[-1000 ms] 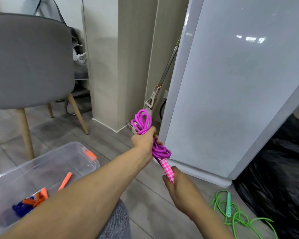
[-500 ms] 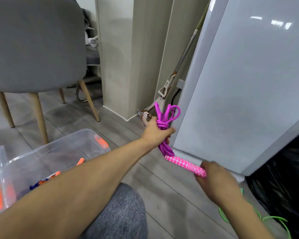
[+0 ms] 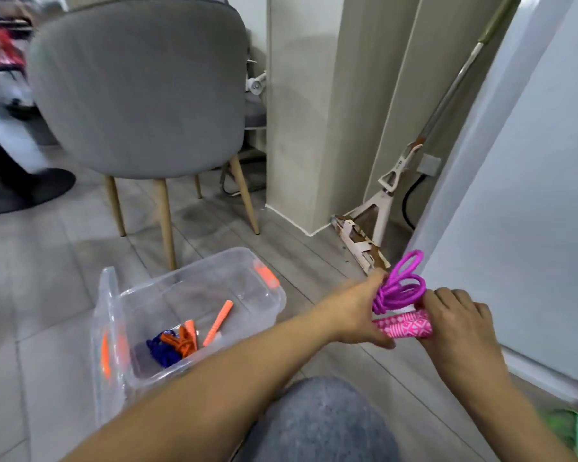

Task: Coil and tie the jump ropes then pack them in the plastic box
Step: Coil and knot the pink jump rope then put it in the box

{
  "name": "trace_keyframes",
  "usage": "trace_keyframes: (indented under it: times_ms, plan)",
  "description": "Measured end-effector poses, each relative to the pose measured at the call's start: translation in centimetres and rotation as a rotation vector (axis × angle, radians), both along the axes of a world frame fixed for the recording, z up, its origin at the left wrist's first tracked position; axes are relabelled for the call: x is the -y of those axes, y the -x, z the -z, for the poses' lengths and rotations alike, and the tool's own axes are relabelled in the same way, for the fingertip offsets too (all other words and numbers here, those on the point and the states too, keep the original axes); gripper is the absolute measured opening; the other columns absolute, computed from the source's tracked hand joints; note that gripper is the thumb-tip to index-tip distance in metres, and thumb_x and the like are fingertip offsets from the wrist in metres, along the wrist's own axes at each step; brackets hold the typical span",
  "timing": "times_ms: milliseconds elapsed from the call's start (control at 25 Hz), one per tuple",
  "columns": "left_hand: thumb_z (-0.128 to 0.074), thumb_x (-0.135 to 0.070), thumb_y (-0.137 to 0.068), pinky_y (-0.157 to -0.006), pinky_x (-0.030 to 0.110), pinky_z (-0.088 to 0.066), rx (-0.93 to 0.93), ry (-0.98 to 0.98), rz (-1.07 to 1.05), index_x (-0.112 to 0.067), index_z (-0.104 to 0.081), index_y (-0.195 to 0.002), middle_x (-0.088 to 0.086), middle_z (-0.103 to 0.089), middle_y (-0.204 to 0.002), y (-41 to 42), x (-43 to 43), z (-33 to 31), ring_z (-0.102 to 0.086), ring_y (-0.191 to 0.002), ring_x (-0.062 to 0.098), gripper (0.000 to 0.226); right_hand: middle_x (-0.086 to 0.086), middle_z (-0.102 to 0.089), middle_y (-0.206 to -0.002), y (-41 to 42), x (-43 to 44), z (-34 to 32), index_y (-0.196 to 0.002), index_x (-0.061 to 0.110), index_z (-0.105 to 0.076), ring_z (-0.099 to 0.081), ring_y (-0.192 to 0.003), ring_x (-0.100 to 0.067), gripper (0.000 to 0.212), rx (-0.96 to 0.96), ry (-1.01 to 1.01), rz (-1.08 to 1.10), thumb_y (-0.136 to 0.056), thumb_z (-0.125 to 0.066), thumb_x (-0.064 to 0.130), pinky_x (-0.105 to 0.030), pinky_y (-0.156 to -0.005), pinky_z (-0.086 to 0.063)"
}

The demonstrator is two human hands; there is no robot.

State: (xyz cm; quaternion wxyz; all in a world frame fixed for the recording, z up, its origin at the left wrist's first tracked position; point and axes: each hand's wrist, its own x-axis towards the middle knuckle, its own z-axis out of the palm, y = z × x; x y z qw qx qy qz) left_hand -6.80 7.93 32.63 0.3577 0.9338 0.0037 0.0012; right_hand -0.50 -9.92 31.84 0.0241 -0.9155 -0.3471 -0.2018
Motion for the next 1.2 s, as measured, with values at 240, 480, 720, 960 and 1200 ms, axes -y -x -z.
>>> trace_keyframes:
  times_ms: [240, 480, 720, 960, 1200]
  plan:
    - [-0.082, -0.034, -0.069, -0.075, 0.037, -0.04, 0.054, -0.249, -0.175, -0.021, -0.041, -0.121, 0.008, -0.068, -0.1, 4.3, -7.7, 2.3, -0.063, -0.091, 0.035, 0.068, -0.006, -0.07, -0.092, 0.8, -9.9, 3.4, -0.105, 0.022, -0.054, -0.064, -0.085, -0.032, 0.072, -0.182, -0.086, -0.204, -0.048, -0.099, 0.02, -0.042, -0.072, -0.047]
    - [-0.078, -0.035, -0.066, -0.07, 0.039, -0.048, -0.005, -0.126, -0.482, -0.025, -0.042, -0.113, 0.006, -0.068, -0.101, 6.9, -15.1, 7.0, -0.063, -0.092, 0.036, 0.06, 0.002, -0.061, -0.087, 0.7, -20.5, 5.6, -0.093, 0.025, -0.056, -0.06, -0.085, -0.027, 0.05, -0.073, -0.076, -0.43, -0.058, -0.091, 0.018, -0.041, -0.077, -0.04]
    - [-0.079, -0.04, -0.066, -0.076, 0.043, -0.061, -0.115, 0.143, -0.913, -0.03, -0.045, -0.114, 0.0, -0.07, -0.107, 7.6, -23.4, 13.6, -0.07, -0.087, 0.026, 0.06, -0.005, -0.066, -0.111, 0.6, -28.9, 10.3, -0.125, 0.019, -0.064, -0.065, -0.096, -0.028, 0.074, -0.089, -0.093, -0.449, -0.055, -0.087, 0.017, -0.042, -0.082, -0.048]
    - [-0.082, -0.041, -0.07, -0.089, 0.038, -0.056, -0.498, 0.149, -1.07, -0.022, -0.049, -0.119, 0.005, -0.065, -0.109, 5.6, -28.8, 23.2, -0.064, -0.101, 0.027, 0.062, 0.001, -0.068, -0.104, -0.3, -31.4, 18.6, -0.118, 0.023, -0.064, -0.068, -0.087, -0.025, 0.061, -0.271, 0.057, -0.553, -0.061, -0.084, 0.033, -0.039, -0.071, -0.054]
    - [-0.074, -0.039, -0.075, -0.083, 0.024, -0.047, -0.612, 0.202, -0.95, -0.014, -0.037, -0.134, 0.001, -0.062, -0.116, 5.0, -28.8, 30.4, -0.059, -0.098, 0.016, 0.075, 0.004, -0.065, -0.092, -1.2, -31.6, 22.6, -0.107, 0.027, -0.065, -0.063, -0.081, -0.023, 0.037, -0.304, 0.062, -0.531, -0.082, -0.046, 0.046, -0.04, -0.076, -0.049]
